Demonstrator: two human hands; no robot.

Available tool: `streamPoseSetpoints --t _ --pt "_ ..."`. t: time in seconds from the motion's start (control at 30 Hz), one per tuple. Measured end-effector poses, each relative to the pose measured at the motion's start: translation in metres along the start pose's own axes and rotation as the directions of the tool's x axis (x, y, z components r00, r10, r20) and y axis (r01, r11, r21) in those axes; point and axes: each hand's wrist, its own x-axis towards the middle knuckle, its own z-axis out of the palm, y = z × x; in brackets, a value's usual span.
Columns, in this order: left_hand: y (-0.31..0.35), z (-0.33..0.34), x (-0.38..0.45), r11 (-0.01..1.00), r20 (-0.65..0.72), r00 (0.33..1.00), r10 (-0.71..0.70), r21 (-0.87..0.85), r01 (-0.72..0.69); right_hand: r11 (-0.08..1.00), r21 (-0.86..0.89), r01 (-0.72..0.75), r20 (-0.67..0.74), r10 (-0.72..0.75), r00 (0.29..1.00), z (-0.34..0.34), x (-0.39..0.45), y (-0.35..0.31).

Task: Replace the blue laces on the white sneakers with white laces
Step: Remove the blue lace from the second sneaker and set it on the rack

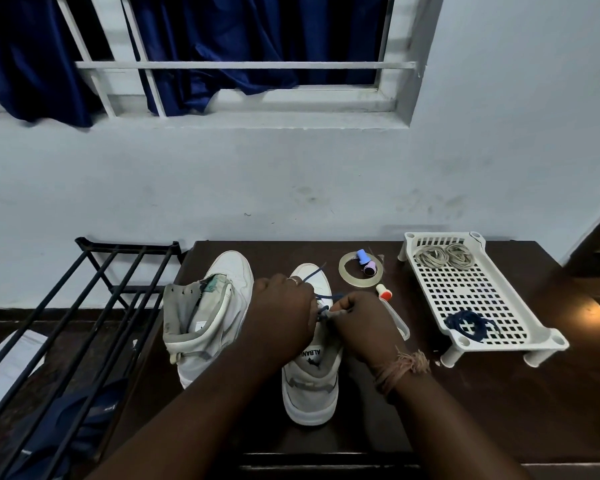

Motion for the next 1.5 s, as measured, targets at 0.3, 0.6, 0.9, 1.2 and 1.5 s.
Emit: streamPoseSetpoints --t 0.3,0.6,0.9,1.2,1.5 --pt "0.003 -0.003 -0.001 0.977 0.022 0.99 -0.141 -0.157 0.143 1.0 -0.005 -0.006 -0.011 0.006 1.0 0.005 0.002 0.0" --pt "-0.003 -0.031 0.015 -0.017 0.451 0.786 -0.423 -0.871 0.49 1.0 -0.023 -0.001 -0.023 0.001 1.0 0.005 0.002 0.001" --pt "-0.005 -0.005 -0.005 0.995 0.118 0.988 -0.099 -0.01 0.101 0.999 -0.006 0.036 -0.027 -0.036 0.999 0.006 0.0 0.001" --pt "-0.008 -0.019 -0.002 0.985 0.047 0.999 0.016 0.171 -0.024 0.999 -0.035 0.03 -0.027 -0.031 0.999 0.005 -0.003 -0.001" --pt "-0.001 -0.019 -0.004 0.989 0.021 0.999 0.043 0.143 -0.045 0.999 -0.032 0.03 -0.032 -0.031 0.999 0.007 -0.003 -0.001"
